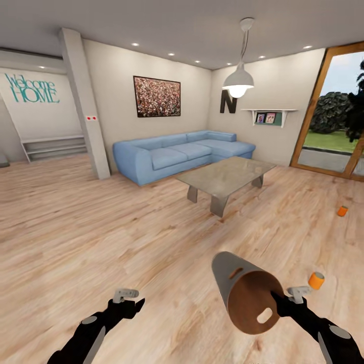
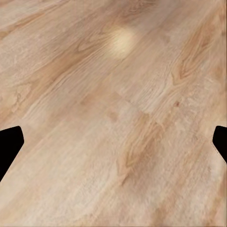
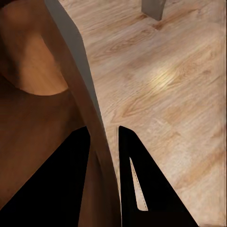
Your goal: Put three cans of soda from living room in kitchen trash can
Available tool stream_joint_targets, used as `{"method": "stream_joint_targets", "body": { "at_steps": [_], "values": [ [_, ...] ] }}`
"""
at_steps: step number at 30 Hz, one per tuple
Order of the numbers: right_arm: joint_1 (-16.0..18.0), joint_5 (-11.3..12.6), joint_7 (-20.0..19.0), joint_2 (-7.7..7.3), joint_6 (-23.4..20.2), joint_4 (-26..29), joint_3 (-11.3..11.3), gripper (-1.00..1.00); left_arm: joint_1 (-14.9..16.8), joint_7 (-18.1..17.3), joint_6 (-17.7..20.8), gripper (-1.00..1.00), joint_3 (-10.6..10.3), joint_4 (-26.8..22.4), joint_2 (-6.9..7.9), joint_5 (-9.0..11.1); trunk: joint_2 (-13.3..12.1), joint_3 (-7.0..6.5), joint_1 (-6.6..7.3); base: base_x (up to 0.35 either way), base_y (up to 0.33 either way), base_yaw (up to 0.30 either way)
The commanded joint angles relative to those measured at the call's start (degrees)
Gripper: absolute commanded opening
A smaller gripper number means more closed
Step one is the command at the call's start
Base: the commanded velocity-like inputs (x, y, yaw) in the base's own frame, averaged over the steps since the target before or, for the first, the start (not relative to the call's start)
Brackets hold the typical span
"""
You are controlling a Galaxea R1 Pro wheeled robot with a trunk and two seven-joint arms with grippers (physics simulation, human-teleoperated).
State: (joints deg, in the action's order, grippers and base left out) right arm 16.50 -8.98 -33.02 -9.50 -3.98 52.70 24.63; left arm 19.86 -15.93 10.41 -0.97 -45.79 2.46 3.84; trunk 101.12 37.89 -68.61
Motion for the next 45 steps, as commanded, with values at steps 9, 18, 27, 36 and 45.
{"method": "stream_joint_targets", "body": {
  "at_steps": [9,18,27,36,45],
  "values": [
    [0.0,0.6,-0.2,0.09,-0.1,0.1,0.0,-1.00,0.0,0.3,-0.8,1.00,0.5,0.0,0.00,-0.1,-3.6,-1.62,1.98,0.017,-0.009,-0.252],
    [0.0,0.6,-0.1,0.09,-0.1,0.0,-0.1,-1.00,0.0,0.4,-0.7,1.00,0.7,0.1,0.00,-0.1,-7.2,-3.24,3.96,0.001,0.000,-0.252],
    [0.0,0.6,-0.1,0.04,-2.6,0.1,-0.1,-1.00,0.0,0.4,-0.7,1.00,0.7,0.0,0.00,-0.1,-10.8,-4.86,5.93,0.000,0.000,-0.252],
    [0.0,0.7,-0.1,0.06,-3.6,0.1,0.0,-1.00,0.0,0.4,-0.8,1.00,0.7,0.1,-0.01,-0.1,-14.4,-6.47,7.91,0.000,0.000,-0.252],
    [0.0,0.7,-0.2,0.09,-3.5,0.1,-0.1,-1.00,0.0,0.4,-0.9,1.00,0.7,0.1,-0.05,-0.1,-18.0,-8.09,9.89,0.000,0.000,-0.252]
  ]
}}
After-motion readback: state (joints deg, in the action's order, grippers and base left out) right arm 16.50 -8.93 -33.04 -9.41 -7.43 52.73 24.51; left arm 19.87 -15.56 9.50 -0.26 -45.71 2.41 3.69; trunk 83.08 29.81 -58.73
